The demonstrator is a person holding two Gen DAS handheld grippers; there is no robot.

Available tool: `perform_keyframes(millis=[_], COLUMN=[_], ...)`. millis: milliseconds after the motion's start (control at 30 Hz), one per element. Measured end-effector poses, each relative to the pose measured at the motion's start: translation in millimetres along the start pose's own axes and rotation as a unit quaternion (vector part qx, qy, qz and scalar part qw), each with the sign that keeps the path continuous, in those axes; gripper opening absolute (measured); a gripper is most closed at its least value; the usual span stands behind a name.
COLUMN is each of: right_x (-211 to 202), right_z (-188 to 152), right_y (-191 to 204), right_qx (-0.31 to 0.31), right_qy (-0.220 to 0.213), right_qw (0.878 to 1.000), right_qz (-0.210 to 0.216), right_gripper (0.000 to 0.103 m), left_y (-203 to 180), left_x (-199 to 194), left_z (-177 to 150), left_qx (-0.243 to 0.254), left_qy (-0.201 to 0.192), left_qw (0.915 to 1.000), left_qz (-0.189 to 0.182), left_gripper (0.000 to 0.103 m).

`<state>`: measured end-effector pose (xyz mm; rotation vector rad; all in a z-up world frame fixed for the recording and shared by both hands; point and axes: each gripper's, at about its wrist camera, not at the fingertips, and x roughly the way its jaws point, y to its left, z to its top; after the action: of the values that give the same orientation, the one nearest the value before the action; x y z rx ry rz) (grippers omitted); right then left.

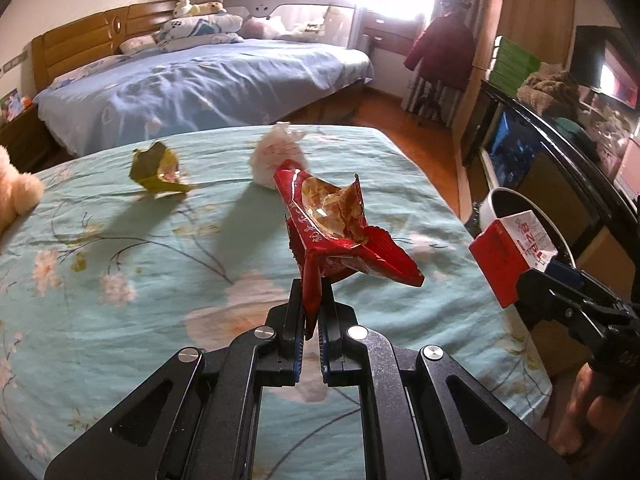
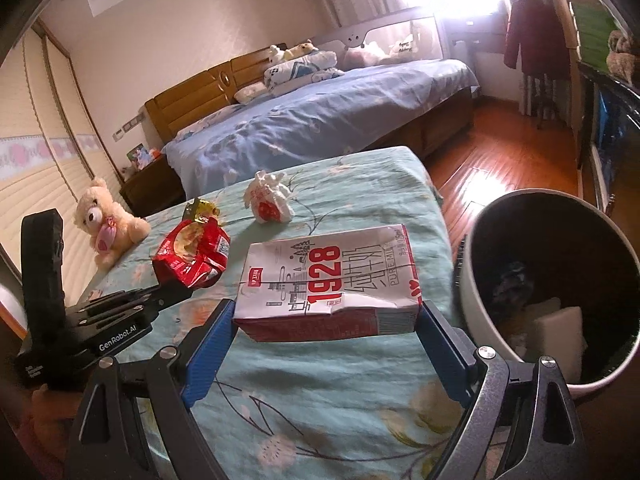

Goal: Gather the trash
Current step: 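Carry the chip bag and red-and-white box over the bin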

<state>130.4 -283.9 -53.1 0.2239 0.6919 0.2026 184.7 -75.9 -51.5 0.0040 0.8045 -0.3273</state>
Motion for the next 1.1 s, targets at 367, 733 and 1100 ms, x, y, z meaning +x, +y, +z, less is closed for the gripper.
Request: perform_keyframes(millis=[367,733,1100], right_x=[-19,-39,-57], right_z=[-5,-10,-15], right_y=[-21,-48,-83], right_qx=[0.016,0.038,0.068], right_qy=[-0.013,-0.029,-0.036], right_qw=[1.0,0.998,0.995], right_qz=[-0.012,-0.036,-0.067], right_gripper=[0.09,0.09,0.09], left_y=[-28,-62,-100], left_x=[1,7,15], left_z=[2,5,10], left_qx=[0.026,0.061,0.09], left_qy=[0.001,0.004,0.009], left_qw=[0.9995,0.9974,0.9936], left_qz=[-0.015,-0.039,-0.068], left_gripper=[0.005,0.005,0.005])
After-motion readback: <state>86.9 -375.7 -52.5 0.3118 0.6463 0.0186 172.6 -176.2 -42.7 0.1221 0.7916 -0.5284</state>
